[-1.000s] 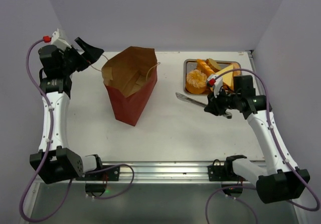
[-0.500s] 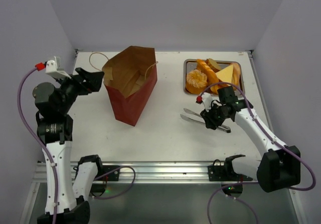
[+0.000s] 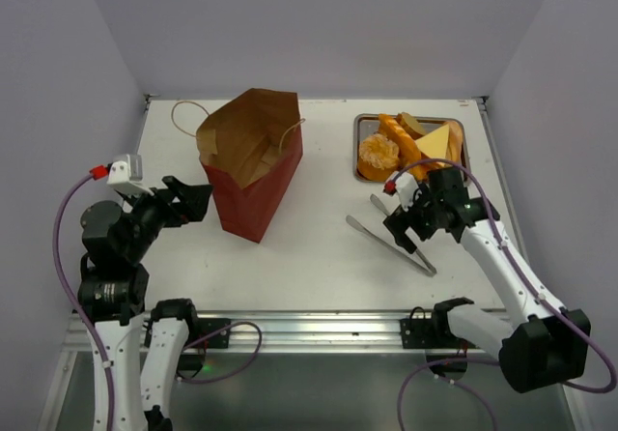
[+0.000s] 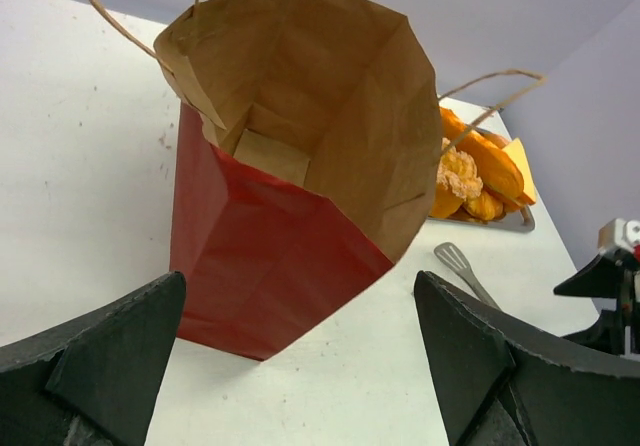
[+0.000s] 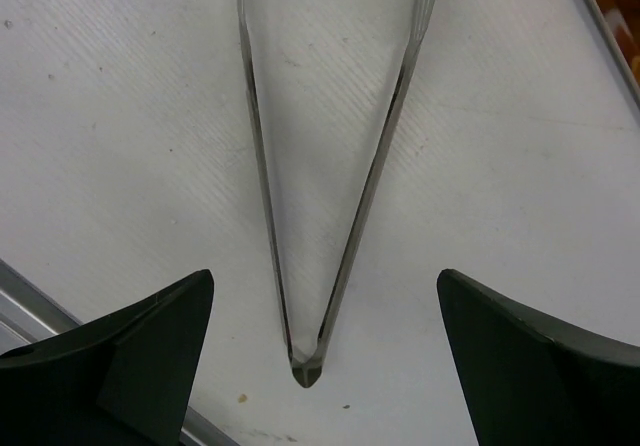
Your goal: Take the fake bread out of the paper bag
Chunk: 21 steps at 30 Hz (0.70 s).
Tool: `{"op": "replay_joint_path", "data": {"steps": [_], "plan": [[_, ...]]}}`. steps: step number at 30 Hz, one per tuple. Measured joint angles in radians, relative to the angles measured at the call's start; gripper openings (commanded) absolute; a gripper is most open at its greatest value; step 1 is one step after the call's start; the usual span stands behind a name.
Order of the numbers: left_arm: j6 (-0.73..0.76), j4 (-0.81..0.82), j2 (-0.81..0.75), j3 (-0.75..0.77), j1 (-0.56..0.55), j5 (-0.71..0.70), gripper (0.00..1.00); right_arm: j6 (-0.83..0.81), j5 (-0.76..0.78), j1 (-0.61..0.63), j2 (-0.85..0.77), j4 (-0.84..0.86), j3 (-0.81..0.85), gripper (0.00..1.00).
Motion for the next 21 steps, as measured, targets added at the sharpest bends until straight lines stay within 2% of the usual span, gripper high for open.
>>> {"op": "replay_joint_path", "data": {"steps": [5,15,21], "plan": [[0.010,-0.050,-0.073,0.000,-0.036,-0.027,0.99,0.055,0.013,0.000,-0.071,-0.025,0.068,0.99],[0.018,-0.120,-0.218,0.012,-0.071,-0.064,1.00,0.366,0.216,0.002,-0.253,-0.026,0.238,0.99],[0.026,-0.155,-0.246,0.022,-0.075,-0.091,1.00,0.411,0.276,0.003,-0.303,-0.027,0.243,0.99]]}}
